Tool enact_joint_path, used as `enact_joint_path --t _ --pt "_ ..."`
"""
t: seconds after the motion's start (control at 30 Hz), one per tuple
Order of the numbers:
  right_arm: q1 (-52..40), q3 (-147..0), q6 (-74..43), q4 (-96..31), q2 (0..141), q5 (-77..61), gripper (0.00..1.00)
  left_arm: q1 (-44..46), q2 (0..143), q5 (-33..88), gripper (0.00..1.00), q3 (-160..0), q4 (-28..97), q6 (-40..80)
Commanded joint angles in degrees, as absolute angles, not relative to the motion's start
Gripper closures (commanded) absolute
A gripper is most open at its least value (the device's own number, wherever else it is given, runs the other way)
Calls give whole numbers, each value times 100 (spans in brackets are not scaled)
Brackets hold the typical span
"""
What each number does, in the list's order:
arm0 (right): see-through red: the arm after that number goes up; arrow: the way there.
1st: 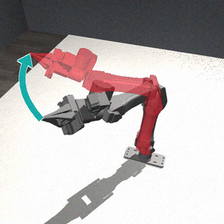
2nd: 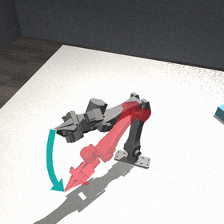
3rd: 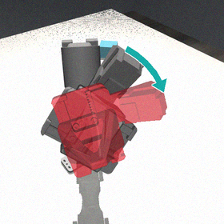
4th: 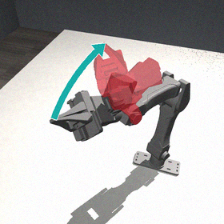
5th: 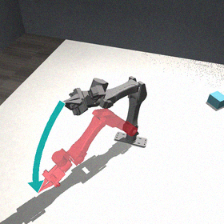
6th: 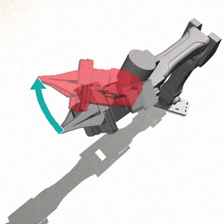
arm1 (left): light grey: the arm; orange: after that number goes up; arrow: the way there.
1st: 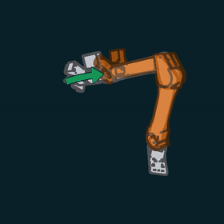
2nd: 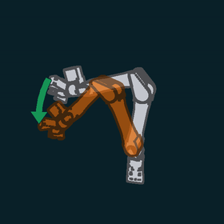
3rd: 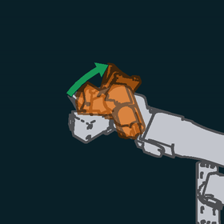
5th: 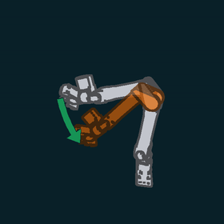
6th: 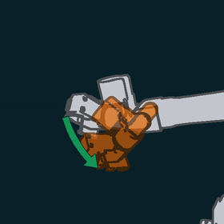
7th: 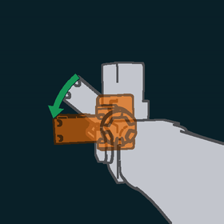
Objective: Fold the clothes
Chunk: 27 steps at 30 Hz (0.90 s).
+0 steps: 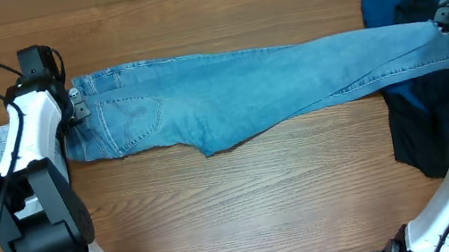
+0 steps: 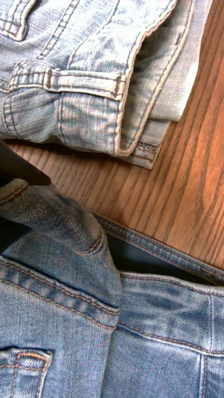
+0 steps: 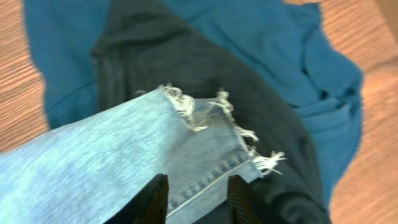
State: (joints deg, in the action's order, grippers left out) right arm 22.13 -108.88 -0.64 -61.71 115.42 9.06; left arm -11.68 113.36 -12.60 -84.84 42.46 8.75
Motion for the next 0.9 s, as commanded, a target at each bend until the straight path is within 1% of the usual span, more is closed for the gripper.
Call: enact_joint_path --t 0.0,0.27,0.5,0.57,0.6,0.63,0.87 --pt "2239 -10534 95 -5940 11601 589 63 -1199 11218 -1389 86 -8523 4265 768" --pt "2270 -10466 86 -5575 12320 414 63 -1199 11218 -1391 85 -8523 4270 766" --pt "2292 -10447 82 -5411 12363 416 62 -1199 11218 -1391 85 -8523 4285 766" --pt "2303 -10420 -25 -5376 12363 593 53 -1199 11218 -1391 85 -8523 4296 766" --pt "2357 -10420 -318 -5290 12363 784 51 -1199 11218 -1391 85 -8523 4305 764" --pt "2394 -10420 -349 -5253 12363 718 50 -1199 11218 -1391 85 -8523 4303 766" --pt "2493 -10420 -320 -5133 12370 143 51 -1199 11218 -1391 85 -8523 4303 766"
